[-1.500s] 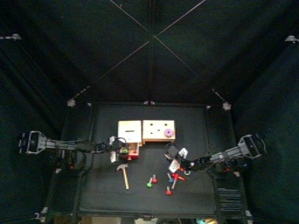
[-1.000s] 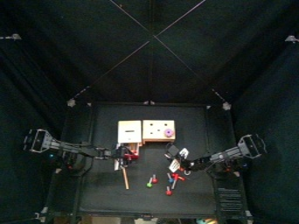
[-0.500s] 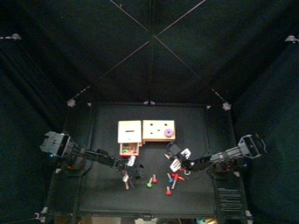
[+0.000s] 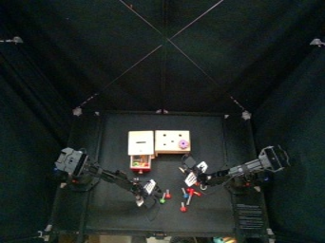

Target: Grab green screw

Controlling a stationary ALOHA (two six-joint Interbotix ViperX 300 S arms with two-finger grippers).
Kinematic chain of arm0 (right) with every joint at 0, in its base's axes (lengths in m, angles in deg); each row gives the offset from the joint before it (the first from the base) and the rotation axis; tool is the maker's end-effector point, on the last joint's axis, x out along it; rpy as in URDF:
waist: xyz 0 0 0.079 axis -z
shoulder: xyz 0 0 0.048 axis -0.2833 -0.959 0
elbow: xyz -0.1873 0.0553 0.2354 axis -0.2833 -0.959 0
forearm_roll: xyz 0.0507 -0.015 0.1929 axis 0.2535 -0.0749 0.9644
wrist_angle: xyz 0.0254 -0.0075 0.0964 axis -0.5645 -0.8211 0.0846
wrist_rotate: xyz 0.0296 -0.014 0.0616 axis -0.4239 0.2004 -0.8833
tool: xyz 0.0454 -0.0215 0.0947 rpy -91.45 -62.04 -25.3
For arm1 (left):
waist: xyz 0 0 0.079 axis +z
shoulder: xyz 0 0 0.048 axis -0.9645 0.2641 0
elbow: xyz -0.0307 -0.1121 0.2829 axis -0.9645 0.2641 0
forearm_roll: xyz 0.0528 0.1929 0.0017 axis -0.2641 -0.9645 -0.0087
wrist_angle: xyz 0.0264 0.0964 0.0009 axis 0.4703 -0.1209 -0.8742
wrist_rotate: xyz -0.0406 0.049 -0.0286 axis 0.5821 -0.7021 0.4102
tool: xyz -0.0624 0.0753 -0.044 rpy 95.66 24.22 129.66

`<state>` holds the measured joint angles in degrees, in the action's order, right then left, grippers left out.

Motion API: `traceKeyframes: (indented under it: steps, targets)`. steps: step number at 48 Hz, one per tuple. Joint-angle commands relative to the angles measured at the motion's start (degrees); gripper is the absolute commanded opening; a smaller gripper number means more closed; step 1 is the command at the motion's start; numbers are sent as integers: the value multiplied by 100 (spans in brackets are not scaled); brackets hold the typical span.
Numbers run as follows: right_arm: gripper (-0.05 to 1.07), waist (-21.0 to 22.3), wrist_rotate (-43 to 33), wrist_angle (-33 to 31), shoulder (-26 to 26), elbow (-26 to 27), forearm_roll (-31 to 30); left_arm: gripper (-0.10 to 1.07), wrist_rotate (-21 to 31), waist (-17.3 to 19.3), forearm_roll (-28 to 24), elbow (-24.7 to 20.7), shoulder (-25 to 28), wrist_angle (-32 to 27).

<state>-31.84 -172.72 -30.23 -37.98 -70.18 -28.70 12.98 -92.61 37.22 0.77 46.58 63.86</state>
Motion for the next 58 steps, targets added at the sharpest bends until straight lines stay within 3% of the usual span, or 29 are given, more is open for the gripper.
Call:
traceKeyframes:
  steps: [1, 29, 44, 58]
  targets:
    - [71, 9, -18, -9, 62, 62, -9, 96, 9, 0, -70, -202, 35, 0]
    - [71, 0, -18, -9, 44, 53, 35, 96, 18, 97, -53, -510, 439, 9]
    - [71, 9, -18, -9, 9, 53, 35, 95, 18, 255, 246, -571, 519, 35]
    - [71, 9, -18, -9, 9, 53, 44, 79, 18, 255, 272, -527, 519, -9]
